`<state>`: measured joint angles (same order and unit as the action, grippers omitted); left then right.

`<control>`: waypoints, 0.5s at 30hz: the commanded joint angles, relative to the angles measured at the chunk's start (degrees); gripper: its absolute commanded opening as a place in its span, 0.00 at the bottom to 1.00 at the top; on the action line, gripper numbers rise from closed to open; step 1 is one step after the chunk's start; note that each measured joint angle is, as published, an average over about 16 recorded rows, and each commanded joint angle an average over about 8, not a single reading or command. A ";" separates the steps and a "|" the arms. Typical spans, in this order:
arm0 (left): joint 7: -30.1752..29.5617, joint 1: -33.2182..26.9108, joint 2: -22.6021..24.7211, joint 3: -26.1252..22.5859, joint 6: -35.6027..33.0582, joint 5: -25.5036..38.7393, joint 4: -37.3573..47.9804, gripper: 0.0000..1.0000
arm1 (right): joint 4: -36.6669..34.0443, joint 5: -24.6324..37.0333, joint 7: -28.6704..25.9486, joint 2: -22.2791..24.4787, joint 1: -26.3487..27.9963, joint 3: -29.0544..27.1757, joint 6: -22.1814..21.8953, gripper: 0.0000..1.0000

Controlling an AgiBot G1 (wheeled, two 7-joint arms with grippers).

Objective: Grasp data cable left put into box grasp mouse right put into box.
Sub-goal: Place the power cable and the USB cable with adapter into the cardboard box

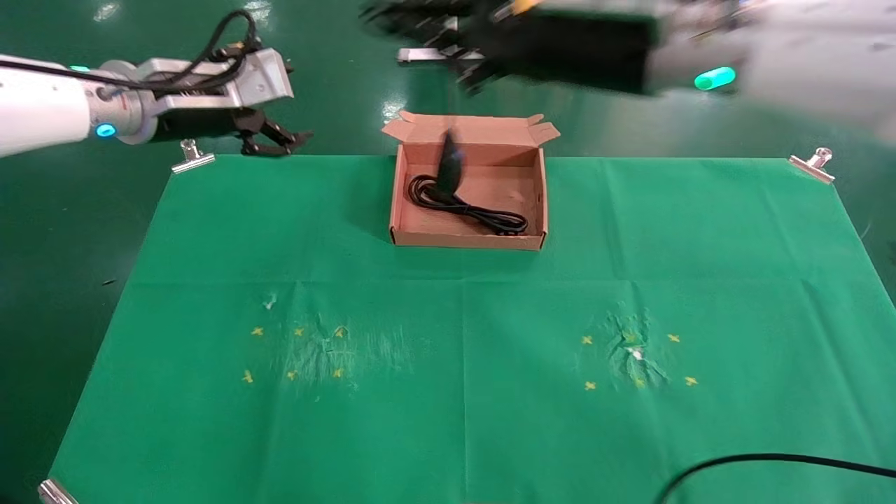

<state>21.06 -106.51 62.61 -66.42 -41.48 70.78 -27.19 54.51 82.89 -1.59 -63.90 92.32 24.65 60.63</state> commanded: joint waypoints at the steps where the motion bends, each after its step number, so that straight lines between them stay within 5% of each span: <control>1: -1.24 -0.04 -1.34 -0.33 0.23 0.49 -1.65 1.00 | -2.09 -0.07 2.28 -3.06 0.12 0.93 0.19 0.00; 15: -11.21 0.88 -5.20 -3.44 4.23 5.09 -12.12 1.00 | -15.89 -4.25 12.70 -7.23 2.31 -0.62 3.00 0.00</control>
<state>10.01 -105.66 57.49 -69.82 -37.33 75.83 -39.08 38.50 79.33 10.87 -71.18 94.44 24.44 63.36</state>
